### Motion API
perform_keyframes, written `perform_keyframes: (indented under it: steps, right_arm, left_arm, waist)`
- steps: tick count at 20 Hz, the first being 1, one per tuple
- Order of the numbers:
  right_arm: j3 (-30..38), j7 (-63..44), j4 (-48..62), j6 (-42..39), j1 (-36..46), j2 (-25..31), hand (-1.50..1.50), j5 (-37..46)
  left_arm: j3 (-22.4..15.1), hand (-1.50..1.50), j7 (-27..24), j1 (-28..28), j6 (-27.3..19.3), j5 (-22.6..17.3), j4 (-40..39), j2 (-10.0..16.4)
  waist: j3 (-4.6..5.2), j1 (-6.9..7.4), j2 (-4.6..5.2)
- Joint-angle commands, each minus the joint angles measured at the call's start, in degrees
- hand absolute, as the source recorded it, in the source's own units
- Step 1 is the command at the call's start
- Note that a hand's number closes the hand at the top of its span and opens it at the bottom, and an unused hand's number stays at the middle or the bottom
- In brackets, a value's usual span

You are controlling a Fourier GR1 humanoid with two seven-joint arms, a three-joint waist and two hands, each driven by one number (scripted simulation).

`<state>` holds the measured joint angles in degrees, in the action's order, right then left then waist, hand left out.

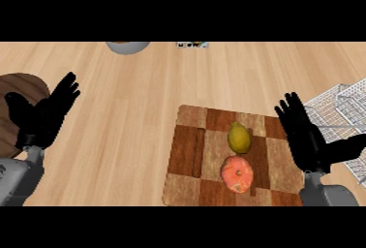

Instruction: Pick the squash from the cutting board and place it in the tiered basket

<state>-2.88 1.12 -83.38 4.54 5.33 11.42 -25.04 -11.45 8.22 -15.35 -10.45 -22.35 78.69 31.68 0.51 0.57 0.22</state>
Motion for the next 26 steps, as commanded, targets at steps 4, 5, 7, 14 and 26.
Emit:
perform_keyframes:
  steps: [4,5,7,14,26]
  right_arm:
    - [-1.01,-0.12,-13.45,10.14,-6.72,-1.55,1.5,6.23]
    - [-3.29,1.23,-16.84,13.49,-8.84,-3.82,1.5,9.05]
    - [12.43,9.45,-17.1,20.58,-4.09,-9.25,1.5,0.28]
    - [-3.62,-4.26,-23.2,38.32,-31.23,-5.26,-1.5,27.5]
    - [-12.41,-43.45,-46.76,19.09,-38.69,21.93,-1.5,43.73]
  left_arm:
    - [0.14,0.0,-4.45,4.06,-5.9,9.6,2.55,1.86]
    - [0.12,0.0,-6.32,4.55,-7.7,11.5,2.19,1.95]
    - [1.22,0.0,-3.68,4.82,-5.95,7.93,-0.04,1.85]
    - [-1.14,0.0,-6.98,6.92,-9.44,12.72,3.21,-0.32]
    - [-2.62,0.0,-6.32,5.75,-8.18,13.78,4.04,-1.6]
  waist:
    - [-0.46,-1.16,-0.65]
    - [-0.41,-1.57,-0.86]
    - [-2.07,-9.8,-4.7]
    - [-0.27,-2.56,-0.67]
    - [-0.03,0.85,0.35]
